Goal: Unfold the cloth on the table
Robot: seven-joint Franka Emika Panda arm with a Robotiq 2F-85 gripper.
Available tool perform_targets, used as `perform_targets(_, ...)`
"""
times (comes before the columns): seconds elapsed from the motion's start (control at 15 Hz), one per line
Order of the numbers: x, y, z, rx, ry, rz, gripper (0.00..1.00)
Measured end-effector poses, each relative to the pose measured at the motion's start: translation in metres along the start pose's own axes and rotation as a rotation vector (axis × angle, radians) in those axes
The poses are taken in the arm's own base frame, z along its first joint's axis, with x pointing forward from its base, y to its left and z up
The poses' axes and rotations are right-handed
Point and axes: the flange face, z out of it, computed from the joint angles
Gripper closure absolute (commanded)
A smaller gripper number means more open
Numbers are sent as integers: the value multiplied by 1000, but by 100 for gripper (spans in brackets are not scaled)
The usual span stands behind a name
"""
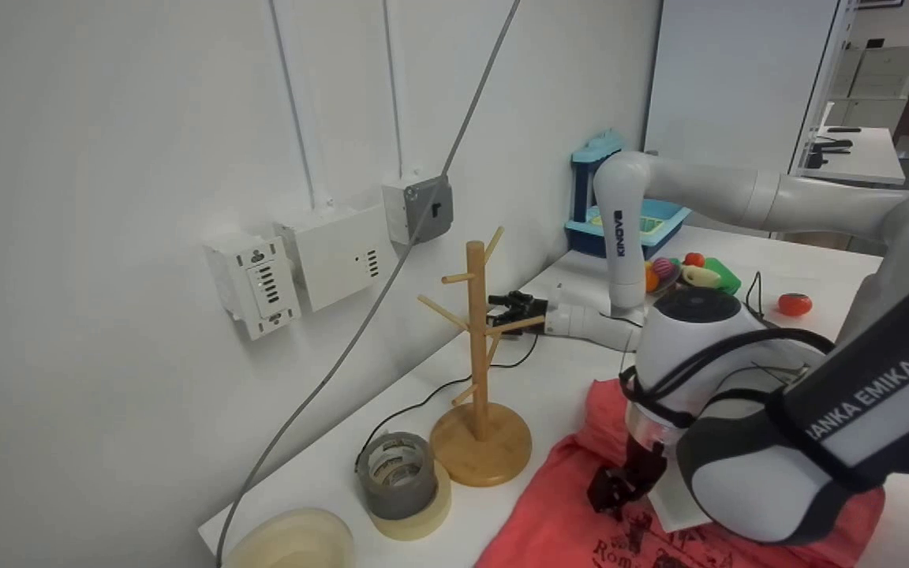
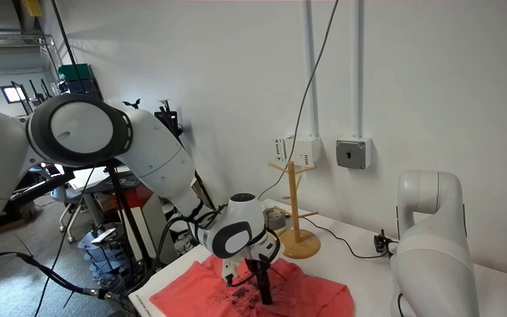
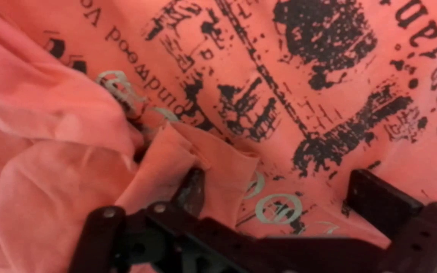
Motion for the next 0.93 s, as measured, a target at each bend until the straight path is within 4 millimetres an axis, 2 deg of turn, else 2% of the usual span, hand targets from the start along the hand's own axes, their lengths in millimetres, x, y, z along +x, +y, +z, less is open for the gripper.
perform_targets(0.33, -1, -6, 5, 8, -33, 59, 0)
perform_targets(0.93, 2, -9, 0, 13, -21, 64, 0)
